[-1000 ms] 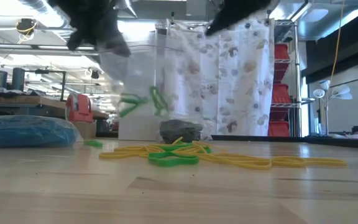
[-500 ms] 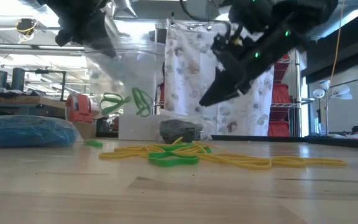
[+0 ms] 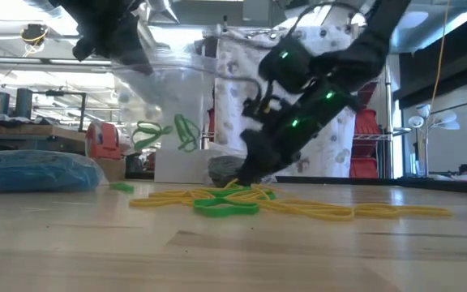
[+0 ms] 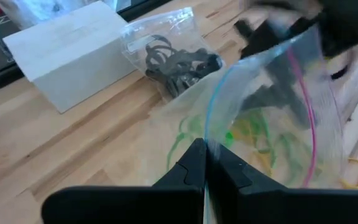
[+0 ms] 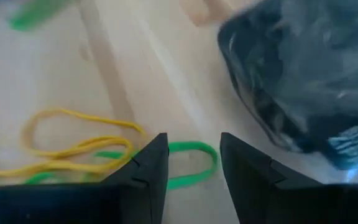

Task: Sort rubber bands
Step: Put the green rubber band into the transparent zip bag

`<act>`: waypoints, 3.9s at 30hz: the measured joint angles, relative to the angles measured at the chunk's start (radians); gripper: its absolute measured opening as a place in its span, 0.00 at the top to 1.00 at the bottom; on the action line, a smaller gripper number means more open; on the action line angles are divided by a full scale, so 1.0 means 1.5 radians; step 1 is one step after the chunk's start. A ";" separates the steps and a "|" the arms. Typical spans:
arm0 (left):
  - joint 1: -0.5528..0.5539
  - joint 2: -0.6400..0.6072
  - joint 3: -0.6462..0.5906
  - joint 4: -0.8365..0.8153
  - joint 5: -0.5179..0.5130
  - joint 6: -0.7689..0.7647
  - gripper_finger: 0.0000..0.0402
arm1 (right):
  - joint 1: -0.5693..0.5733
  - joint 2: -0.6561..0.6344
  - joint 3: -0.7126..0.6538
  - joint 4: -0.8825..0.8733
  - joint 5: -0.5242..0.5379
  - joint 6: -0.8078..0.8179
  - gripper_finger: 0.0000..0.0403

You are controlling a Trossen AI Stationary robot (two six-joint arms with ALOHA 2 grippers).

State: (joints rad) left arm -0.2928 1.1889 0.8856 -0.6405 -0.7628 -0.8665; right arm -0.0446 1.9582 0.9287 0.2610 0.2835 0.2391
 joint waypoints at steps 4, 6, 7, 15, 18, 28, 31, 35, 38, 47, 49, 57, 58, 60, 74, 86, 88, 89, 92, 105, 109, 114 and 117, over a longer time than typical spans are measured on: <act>0.000 0.000 0.001 0.002 0.000 -0.001 1.00 | -0.003 0.026 0.050 -0.083 0.004 0.019 0.67; 0.000 0.000 0.001 0.000 0.000 -0.001 1.00 | -0.004 0.026 0.063 -0.118 0.008 0.018 0.71; 0.000 0.000 0.001 0.003 0.000 -0.001 1.00 | -0.004 0.025 0.067 -0.127 0.007 0.015 0.74; -0.001 0.000 0.001 0.001 0.000 -0.001 1.00 | 0.003 -0.004 0.075 -0.191 -0.008 -0.009 0.97; -0.002 0.000 0.001 0.000 0.000 -0.001 1.00 | 0.019 -0.030 0.075 -0.217 0.002 -0.008 0.98; -0.007 0.000 -0.028 0.050 0.000 -0.011 1.00 | 0.118 -0.171 0.076 -0.249 0.058 -0.052 1.00; -0.015 0.000 -0.043 0.081 0.001 -0.011 1.00 | 0.151 -0.213 0.076 -0.236 0.072 -0.113 0.99; -0.020 0.000 -0.062 0.125 0.014 -0.017 1.00 | 0.198 -0.239 0.076 -0.170 0.091 -0.209 0.99; -0.020 0.004 -0.066 0.165 0.029 -0.014 1.00 | 0.223 -0.240 0.076 -0.074 0.089 -0.280 0.99; -0.020 0.054 -0.074 0.300 0.073 0.037 1.00 | 0.215 -0.213 0.076 0.136 0.083 -0.432 0.99; -0.020 0.060 -0.074 0.326 0.078 0.036 1.00 | 0.206 -0.206 0.076 0.147 0.078 -0.461 0.99; -0.019 0.066 -0.074 0.358 0.085 0.021 1.00 | 0.177 -0.182 0.076 0.138 0.078 -0.515 0.99; -0.019 0.066 -0.074 0.358 0.085 0.020 1.00 | 0.176 -0.181 0.076 0.136 0.078 -0.514 0.99; -0.019 0.066 -0.074 0.358 0.085 0.020 1.00 | 0.176 -0.181 0.076 0.138 0.078 -0.508 0.99; -0.012 0.066 -0.074 0.344 0.095 0.026 1.00 | 0.212 -0.187 0.076 0.060 0.132 -0.514 0.69; -0.009 0.062 -0.074 0.269 0.079 0.024 1.00 | 0.316 -0.235 0.076 -0.125 0.334 -0.362 0.61; -0.009 0.052 -0.074 0.238 0.077 0.028 1.00 | 0.312 -0.235 0.074 -0.191 0.311 -0.272 0.61; -0.009 0.045 -0.074 0.217 0.074 0.037 1.00 | 0.303 -0.235 0.068 -0.213 0.287 -0.233 0.61; -0.009 0.014 -0.074 0.154 0.053 0.033 1.00 | 0.270 -0.234 0.032 -0.229 0.211 -0.155 0.61; 0.001 -0.057 -0.073 0.125 0.042 0.075 1.00 | 0.065 -0.234 -0.120 -0.121 -0.065 -0.129 0.61; 0.001 -0.055 -0.073 0.124 0.042 0.080 1.00 | 0.028 -0.228 -0.152 -0.044 -0.127 -0.142 0.61; 0.001 -0.054 -0.073 0.125 0.042 0.091 1.00 | 0.006 -0.182 -0.166 0.027 -0.164 -0.148 0.61; 0.001 -0.054 -0.073 0.124 0.042 0.091 1.00 | 0.006 -0.140 -0.166 0.053 -0.168 -0.148 0.61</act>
State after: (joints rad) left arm -0.2916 1.1080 0.7753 -0.4549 -0.6994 -0.7303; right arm -0.0359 1.7479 0.6794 0.3401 0.0309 0.0177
